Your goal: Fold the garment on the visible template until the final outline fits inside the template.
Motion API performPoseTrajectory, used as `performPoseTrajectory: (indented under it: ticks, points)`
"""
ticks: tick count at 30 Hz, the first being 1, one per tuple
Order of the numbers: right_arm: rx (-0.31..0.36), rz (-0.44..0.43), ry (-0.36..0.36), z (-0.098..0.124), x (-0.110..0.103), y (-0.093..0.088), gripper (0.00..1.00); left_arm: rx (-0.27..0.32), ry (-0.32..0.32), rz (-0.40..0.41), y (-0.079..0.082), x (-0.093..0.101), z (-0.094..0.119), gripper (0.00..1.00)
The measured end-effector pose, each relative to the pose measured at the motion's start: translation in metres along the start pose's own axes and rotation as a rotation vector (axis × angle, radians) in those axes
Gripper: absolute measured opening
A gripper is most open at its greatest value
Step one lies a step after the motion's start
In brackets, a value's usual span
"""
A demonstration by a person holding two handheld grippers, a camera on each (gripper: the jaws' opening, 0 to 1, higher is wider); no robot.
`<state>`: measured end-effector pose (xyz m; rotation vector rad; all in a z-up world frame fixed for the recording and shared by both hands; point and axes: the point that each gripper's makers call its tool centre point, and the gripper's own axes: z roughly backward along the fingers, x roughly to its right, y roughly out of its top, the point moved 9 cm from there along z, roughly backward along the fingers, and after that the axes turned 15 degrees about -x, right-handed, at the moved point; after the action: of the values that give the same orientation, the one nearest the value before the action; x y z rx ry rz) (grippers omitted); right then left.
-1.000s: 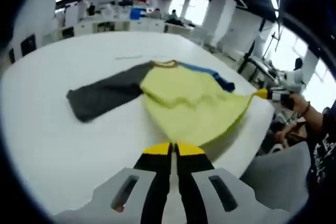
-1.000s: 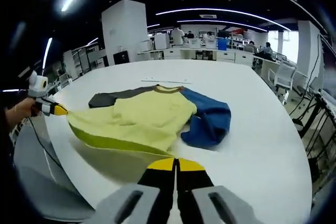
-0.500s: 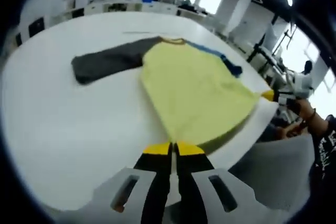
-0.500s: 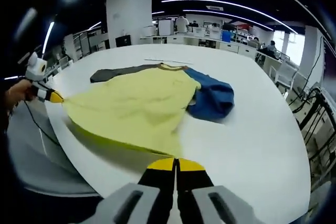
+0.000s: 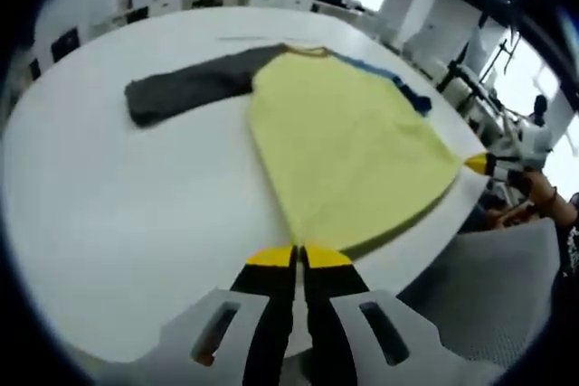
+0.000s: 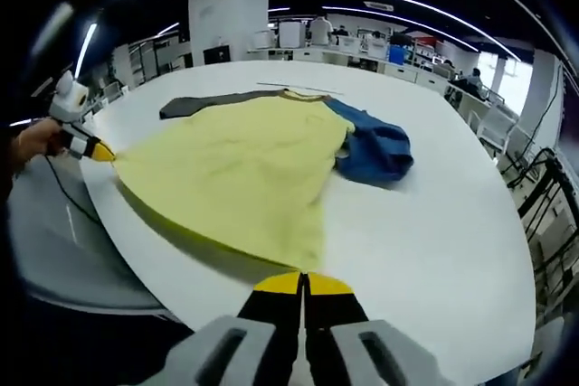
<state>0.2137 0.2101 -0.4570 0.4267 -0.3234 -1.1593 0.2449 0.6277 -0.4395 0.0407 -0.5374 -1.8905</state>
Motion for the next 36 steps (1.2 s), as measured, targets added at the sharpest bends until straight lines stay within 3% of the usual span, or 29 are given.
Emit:
performPoseTrajectory:
  ticks: [5,8,10,14,21,27,30,36]
  points:
    - [-0.017,-0.037,0.009,-0.002,0.0,-0.002,0.0,-0.003,-0.003,0.014,-0.001,-0.005,-0.003,0.0]
    - [-0.046,-0.106,0.044,0.001,0.0,-0.002,0.0,-0.01,-0.002,0.007,-0.002,-0.005,-0.002,0.0]
    - [-0.052,-0.132,0.043,0.006,0.004,-0.001,0.04,-0.031,0.025,-0.015,-0.004,-0.008,-0.001,0.01]
    - [-0.035,-0.183,0.036,0.015,0.013,0.006,0.09,-0.013,0.016,0.001,-0.004,-0.012,0.005,0.12]
    - [-0.071,-0.254,0.048,-0.005,0.022,0.013,0.09,-0.004,0.017,0.042,0.001,-0.014,0.0,0.15]
    - [-0.076,-0.259,0.067,-0.021,0.023,0.021,0.08,-0.006,0.018,0.084,0.004,-0.011,-0.009,0.15]
    - [-0.104,-0.248,0.061,-0.025,0.022,0.024,0.08,-0.045,0.038,0.047,0.001,-0.005,-0.014,0.14]
    - [-0.122,-0.237,0.055,-0.028,0.022,0.025,0.05,-0.063,0.083,0.024,0.0,-0.005,-0.019,0.12]
